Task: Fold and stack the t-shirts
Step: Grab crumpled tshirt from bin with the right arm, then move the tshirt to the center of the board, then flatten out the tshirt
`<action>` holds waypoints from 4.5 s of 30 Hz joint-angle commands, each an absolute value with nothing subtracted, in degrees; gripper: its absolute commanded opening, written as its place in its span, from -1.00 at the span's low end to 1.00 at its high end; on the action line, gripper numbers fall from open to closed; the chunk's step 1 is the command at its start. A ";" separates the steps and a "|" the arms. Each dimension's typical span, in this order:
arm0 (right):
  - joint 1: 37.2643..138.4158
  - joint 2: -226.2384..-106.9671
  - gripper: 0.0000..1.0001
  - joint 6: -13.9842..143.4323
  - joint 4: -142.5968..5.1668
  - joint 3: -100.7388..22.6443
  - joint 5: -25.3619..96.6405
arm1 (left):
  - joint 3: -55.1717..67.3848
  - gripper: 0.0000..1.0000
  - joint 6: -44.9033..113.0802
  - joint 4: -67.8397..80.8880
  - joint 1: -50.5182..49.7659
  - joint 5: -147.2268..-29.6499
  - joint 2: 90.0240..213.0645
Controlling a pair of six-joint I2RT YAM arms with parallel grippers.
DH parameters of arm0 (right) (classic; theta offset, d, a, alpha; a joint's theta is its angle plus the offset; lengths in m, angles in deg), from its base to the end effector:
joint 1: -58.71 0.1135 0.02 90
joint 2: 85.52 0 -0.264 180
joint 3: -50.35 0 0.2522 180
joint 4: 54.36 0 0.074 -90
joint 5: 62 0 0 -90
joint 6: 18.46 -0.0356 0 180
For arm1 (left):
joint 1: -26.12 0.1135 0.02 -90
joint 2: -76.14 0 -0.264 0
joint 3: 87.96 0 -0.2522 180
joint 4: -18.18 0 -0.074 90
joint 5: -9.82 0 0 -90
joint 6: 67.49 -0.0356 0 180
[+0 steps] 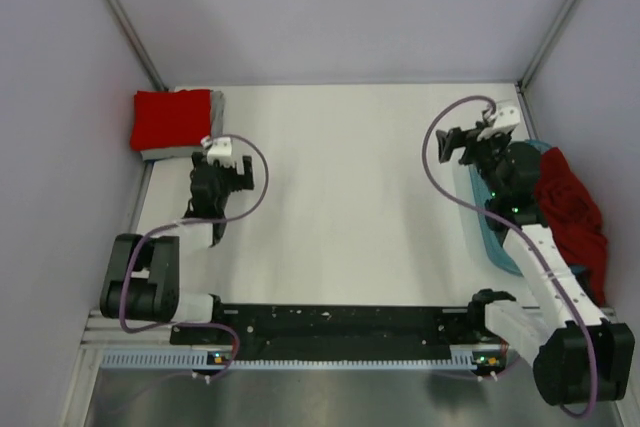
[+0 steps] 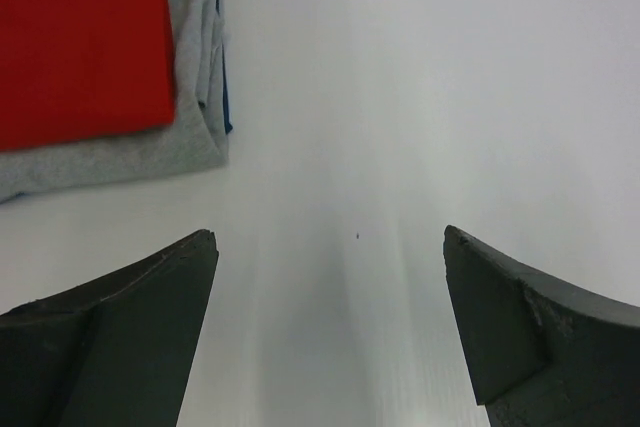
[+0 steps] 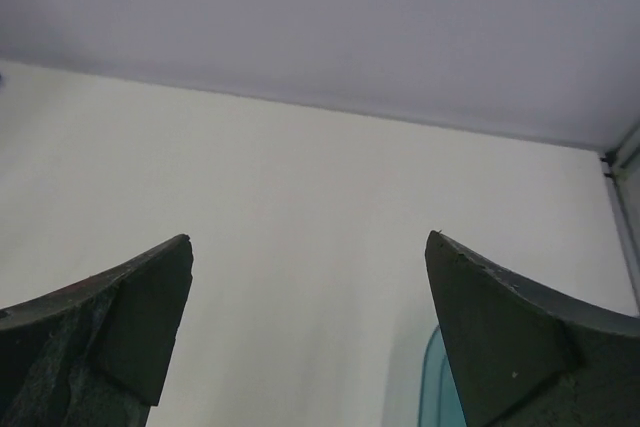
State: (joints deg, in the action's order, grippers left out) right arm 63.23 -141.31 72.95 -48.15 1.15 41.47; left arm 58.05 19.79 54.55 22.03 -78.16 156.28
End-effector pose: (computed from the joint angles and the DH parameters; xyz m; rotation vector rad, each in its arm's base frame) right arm 0.2294 0.0264 0.3022 -0.2653 1.5594 0.2278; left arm 0.2569 -0.0171 0.1731 0.0776 1.7397 0.0132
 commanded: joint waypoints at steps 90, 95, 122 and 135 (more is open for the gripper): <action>89.58 -171.74 -0.81 82.79 -70.23 -40.16 88.06 | 15.34 0.92 8.45 -20.01 43.61 -106.61 146.19; 84.12 -182.35 -0.19 78.06 -78.18 -46.96 50.48 | 18.50 0.89 7.22 -20.01 43.61 -114.27 145.57; 99.58 -176.13 0.52 65.73 -91.41 -36.44 38.71 | 37.06 0.92 -25.21 -30.22 41.24 -96.61 150.92; 100.28 -192.57 0.60 71.18 -93.87 -48.22 46.80 | 42.76 0.72 -35.93 -31.88 39.05 -98.55 154.63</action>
